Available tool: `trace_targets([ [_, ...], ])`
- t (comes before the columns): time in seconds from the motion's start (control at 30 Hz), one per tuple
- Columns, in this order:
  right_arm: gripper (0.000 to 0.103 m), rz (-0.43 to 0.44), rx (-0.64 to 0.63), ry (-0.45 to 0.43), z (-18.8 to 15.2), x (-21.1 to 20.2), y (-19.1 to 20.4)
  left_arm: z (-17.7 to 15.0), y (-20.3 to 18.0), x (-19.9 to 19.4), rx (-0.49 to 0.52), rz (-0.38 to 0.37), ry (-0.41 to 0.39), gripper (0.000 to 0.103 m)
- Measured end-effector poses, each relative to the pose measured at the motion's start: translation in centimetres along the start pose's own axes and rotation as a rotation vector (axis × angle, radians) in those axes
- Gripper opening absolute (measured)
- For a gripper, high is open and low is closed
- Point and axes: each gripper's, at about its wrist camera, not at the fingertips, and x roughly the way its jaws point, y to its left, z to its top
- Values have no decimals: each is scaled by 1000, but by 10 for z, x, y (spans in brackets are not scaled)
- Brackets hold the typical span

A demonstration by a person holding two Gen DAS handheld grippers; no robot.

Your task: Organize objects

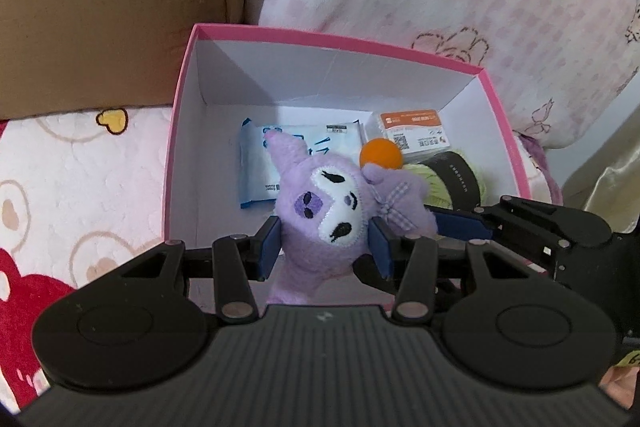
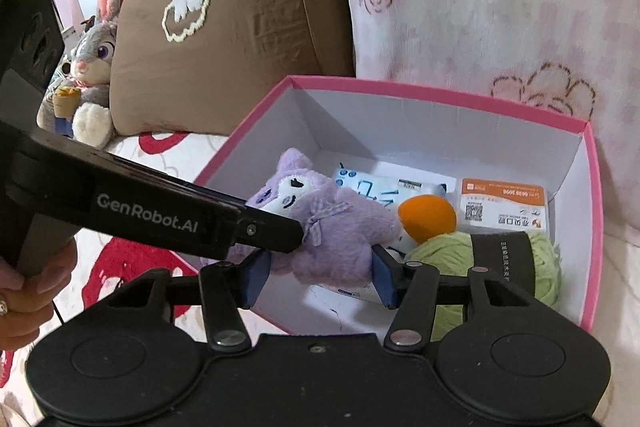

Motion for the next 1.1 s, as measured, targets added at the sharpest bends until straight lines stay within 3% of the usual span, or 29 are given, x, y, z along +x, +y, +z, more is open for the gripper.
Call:
trace_targets([
  [0.27, 58, -59, -56, 82, -1, 30, -1, -1, 1, 31, 21, 70, 46, 42],
  [0.5, 58, -120, -70, 75, -2, 41, -2, 0, 10, 40, -21, 70, 31, 41],
  [0.67, 58, -165, -74, 6, -4, 11, 6, -6, 10, 17, -7, 56, -29, 41],
  [0.87, 63, -159, -41, -104, -13, -42, 20, -12, 2, -22, 42, 79, -102, 44],
  [1.0, 74, -167, -16, -139, -20, -67, 27, -21, 4, -42, 44, 89, -94, 45],
  [1.1, 75, -200, -6, -150, -23, -79, 33, -27, 5, -53, 51, 106, -85, 45],
])
